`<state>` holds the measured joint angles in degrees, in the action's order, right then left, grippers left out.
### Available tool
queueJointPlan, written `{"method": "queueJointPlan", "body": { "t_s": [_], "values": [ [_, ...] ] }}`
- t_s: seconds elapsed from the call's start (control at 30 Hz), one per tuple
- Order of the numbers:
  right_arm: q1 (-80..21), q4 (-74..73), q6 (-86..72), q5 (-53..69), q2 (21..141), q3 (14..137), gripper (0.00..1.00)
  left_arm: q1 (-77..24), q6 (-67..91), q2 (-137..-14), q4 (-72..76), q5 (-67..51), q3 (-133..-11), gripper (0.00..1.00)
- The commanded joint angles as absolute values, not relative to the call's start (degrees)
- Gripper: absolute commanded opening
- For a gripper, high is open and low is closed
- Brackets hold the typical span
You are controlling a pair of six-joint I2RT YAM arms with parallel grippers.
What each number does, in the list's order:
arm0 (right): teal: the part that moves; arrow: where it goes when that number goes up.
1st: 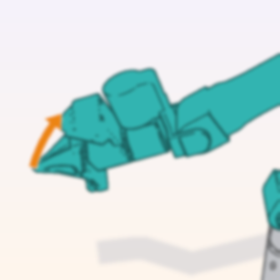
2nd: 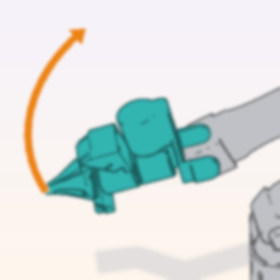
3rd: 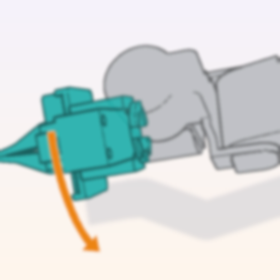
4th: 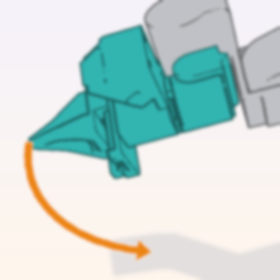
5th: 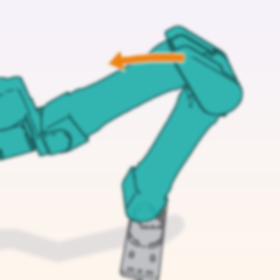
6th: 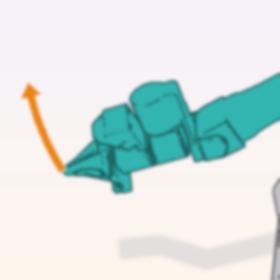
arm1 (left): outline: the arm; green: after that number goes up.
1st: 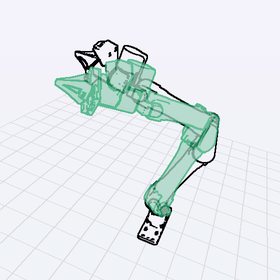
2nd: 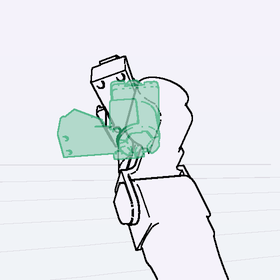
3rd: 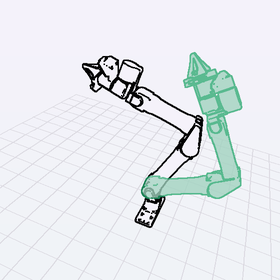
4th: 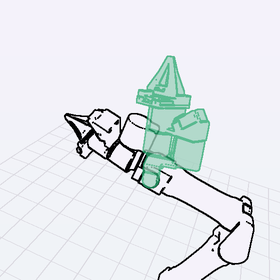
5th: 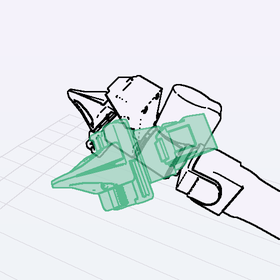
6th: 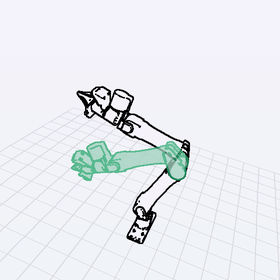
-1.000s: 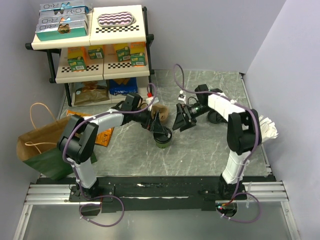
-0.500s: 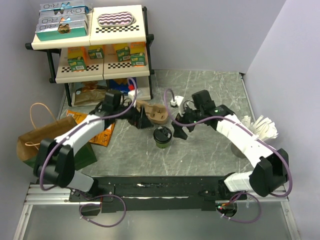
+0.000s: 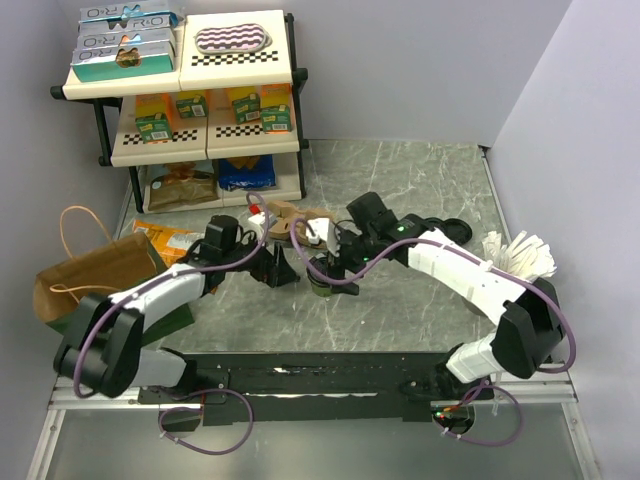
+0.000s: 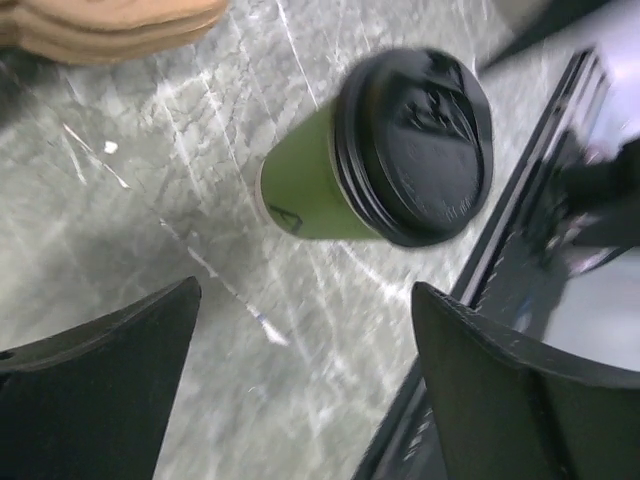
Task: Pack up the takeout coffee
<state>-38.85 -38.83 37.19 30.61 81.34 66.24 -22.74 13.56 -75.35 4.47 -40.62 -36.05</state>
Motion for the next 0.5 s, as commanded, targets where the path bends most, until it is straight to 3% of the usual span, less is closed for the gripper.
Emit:
{"method": "queueJointPlan", "body": {
  "t_s": [0.0, 0.17, 0.37, 0.47],
  "values": [
    [-41.56, -39.03, 41.04, 30.59, 82.79, 68.03, 1.0, -22.94, 31.23, -79.98, 14.66, -42.01, -34.82, 0.88],
    [-44.12, -37.0, 42.36, 24.8, 84.55, 68.02, 1.0, -23.29, 34.54, -81.2, 23.63, -42.35, -29.8, 0.73],
    [-44.3, -35.51, 43.24, 21.54, 86.83, 69.17, 1.0, -24.43, 40.16, -87.43, 34.25, -47.63, -26.54, 0.15],
    [-44.3, -34.45, 43.77, 19.6, 87.36, 68.82, 1.0, -25.84, 41.48, -91.92, 37.86, -49.74, -27.68, 0.01]
  ]
}}
